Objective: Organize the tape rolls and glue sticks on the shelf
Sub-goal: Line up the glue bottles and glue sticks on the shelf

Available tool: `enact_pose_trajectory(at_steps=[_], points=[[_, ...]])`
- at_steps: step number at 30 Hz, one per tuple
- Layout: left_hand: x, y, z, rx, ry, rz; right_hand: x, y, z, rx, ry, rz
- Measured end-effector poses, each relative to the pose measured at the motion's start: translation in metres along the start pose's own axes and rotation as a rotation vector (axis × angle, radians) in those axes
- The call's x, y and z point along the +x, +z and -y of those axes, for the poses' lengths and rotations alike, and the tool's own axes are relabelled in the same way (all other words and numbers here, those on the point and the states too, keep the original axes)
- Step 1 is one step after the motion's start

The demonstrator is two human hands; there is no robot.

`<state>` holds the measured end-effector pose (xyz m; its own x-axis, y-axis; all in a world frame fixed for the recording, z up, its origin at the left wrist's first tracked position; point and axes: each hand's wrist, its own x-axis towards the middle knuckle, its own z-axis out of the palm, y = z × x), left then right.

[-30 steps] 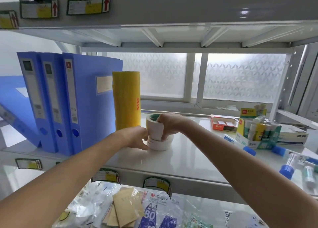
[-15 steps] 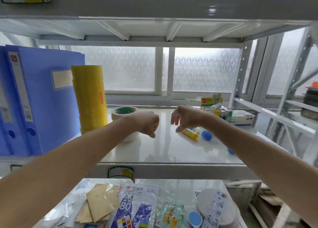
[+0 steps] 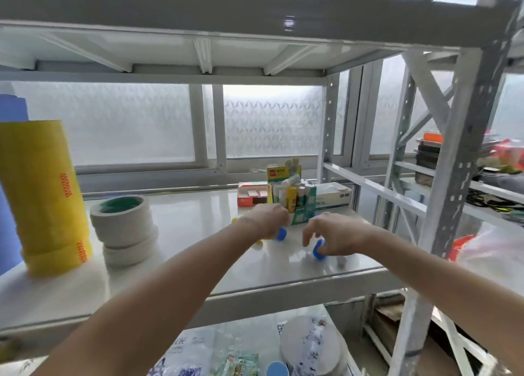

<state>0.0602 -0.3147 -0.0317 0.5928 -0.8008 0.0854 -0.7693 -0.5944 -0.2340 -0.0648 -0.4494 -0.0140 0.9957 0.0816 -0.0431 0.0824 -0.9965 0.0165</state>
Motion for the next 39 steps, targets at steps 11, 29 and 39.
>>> enact_pose_trajectory(at_steps=[11, 29, 39], points=[[0.015, 0.010, 0.011, 0.046, 0.058, -0.137, 0.019, 0.029, -0.008, 0.020, -0.105, -0.069], [-0.126, -0.062, 0.139, -0.503, -0.381, -0.068, 0.110, -0.040, 0.148, 0.576, -0.296, -0.548], [-0.140, -0.044, 0.150, -0.549, -0.489, -0.098, 0.146, -0.015, 0.173, 0.688, -0.266, -0.519]])
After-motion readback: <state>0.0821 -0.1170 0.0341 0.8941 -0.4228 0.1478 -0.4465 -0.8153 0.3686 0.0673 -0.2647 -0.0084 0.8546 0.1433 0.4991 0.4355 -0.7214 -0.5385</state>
